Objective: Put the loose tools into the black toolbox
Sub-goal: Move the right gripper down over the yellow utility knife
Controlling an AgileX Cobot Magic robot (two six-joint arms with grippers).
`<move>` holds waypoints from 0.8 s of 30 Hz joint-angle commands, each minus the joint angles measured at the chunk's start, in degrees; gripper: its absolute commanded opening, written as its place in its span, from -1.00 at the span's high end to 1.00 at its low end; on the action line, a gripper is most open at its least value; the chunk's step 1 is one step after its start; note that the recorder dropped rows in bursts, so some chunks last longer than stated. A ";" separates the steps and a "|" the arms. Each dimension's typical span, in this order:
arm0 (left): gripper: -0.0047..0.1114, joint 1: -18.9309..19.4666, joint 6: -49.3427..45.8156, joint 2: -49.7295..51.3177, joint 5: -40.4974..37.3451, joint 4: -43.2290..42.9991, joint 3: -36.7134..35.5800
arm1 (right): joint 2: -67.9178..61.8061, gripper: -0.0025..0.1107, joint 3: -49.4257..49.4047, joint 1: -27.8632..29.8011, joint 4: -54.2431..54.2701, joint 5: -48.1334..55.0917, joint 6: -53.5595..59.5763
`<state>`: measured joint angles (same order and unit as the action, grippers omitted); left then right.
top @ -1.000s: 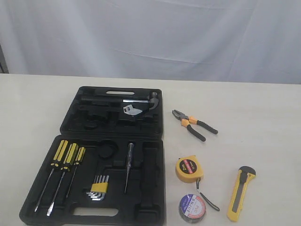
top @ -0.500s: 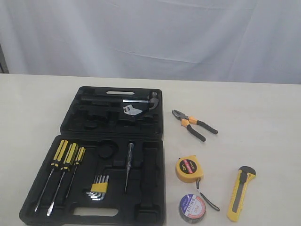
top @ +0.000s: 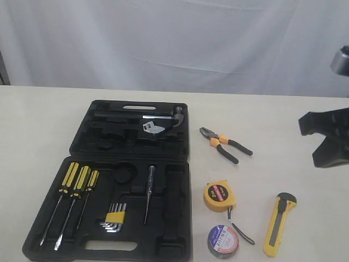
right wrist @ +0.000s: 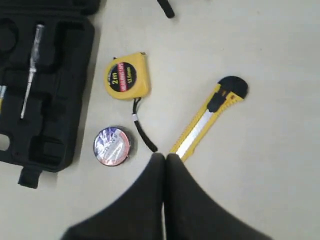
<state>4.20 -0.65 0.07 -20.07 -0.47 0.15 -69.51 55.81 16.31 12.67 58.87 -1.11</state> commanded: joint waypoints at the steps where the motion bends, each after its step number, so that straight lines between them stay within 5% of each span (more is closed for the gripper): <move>1: 0.92 -0.27 0.24 -0.07 0.45 0.47 -0.15 | -3.60 0.96 -4.08 -0.09 -1.25 -5.00 -5.17; 8: 0.92 -0.27 0.24 -0.07 0.45 0.47 -0.15 | -8.01 0.96 -14.83 -0.09 -1.25 -18.24 -9.24; 17: 0.92 -0.27 0.24 -0.07 0.45 0.47 -0.15 | -14.22 0.96 -15.77 -4.85 -1.25 -24.80 -13.72; 24: 0.92 -0.27 0.24 -0.07 0.45 0.47 -0.15 | -18.43 0.96 -15.77 -10.38 -13.72 -27.12 -28.29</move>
<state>4.20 -0.65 0.07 -20.07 -0.47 0.15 -87.15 40.23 7.06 4.96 33.28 -23.36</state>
